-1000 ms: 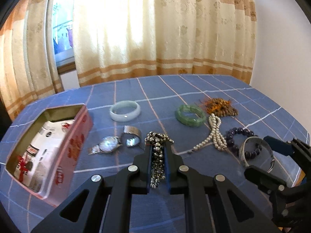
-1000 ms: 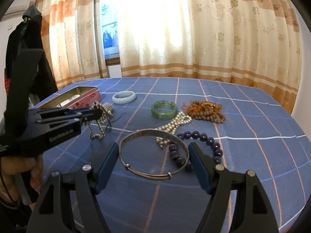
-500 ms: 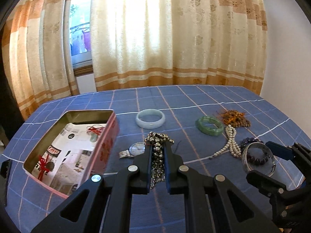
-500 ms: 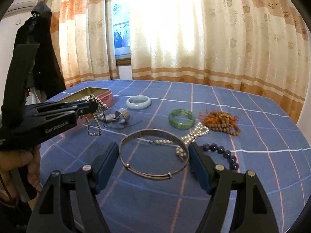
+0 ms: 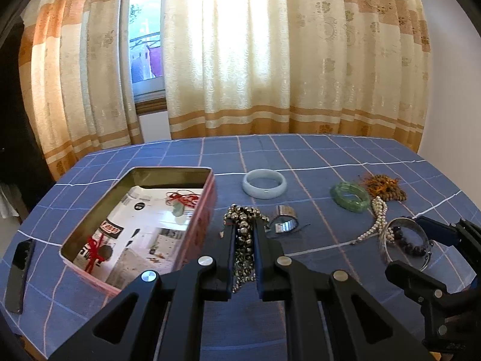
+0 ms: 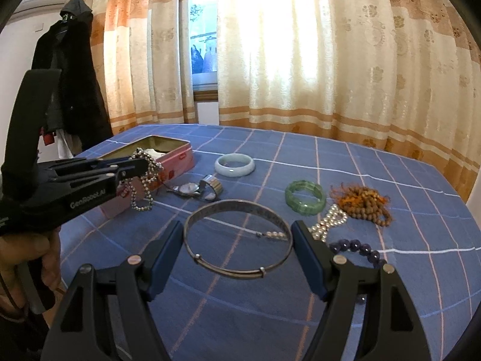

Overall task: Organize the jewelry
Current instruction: 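Carry the bead chain and bangle over the pink tin and open both tools, then withdraw both open tools from the tin toward the remaining jewelry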

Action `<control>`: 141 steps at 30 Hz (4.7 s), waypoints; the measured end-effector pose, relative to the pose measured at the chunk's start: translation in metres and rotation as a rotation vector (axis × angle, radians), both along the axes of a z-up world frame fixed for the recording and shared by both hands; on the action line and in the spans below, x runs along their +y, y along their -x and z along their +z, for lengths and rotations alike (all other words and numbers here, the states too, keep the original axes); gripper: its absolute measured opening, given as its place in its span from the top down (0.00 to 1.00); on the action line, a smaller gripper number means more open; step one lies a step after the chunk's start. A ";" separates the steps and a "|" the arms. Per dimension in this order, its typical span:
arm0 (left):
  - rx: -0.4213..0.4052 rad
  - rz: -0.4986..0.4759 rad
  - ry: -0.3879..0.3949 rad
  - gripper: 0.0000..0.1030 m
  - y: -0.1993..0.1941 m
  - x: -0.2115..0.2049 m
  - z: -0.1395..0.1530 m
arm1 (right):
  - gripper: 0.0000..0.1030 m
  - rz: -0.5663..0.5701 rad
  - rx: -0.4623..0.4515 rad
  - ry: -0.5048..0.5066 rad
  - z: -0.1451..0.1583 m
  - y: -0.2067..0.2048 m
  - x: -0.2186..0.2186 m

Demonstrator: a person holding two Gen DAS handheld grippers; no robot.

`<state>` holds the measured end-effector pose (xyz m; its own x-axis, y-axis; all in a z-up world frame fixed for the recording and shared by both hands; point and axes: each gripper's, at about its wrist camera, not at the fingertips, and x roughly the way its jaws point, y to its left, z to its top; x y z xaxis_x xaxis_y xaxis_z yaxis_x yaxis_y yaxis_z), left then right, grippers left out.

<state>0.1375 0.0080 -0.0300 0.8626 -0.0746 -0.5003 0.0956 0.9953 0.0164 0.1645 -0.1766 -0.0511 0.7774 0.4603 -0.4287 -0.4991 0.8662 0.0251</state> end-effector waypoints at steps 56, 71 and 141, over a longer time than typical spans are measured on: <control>-0.208 0.116 -0.060 0.90 -0.018 0.112 0.105 | 0.26 0.258 -0.105 0.042 0.084 -0.057 0.139; -0.032 0.133 -0.036 0.90 -0.040 0.117 0.030 | 0.26 0.249 -0.024 0.085 0.053 -0.082 0.162; 0.072 0.153 0.026 0.09 -0.011 0.104 -0.001 | 0.08 0.162 -0.010 0.091 0.016 -0.041 0.067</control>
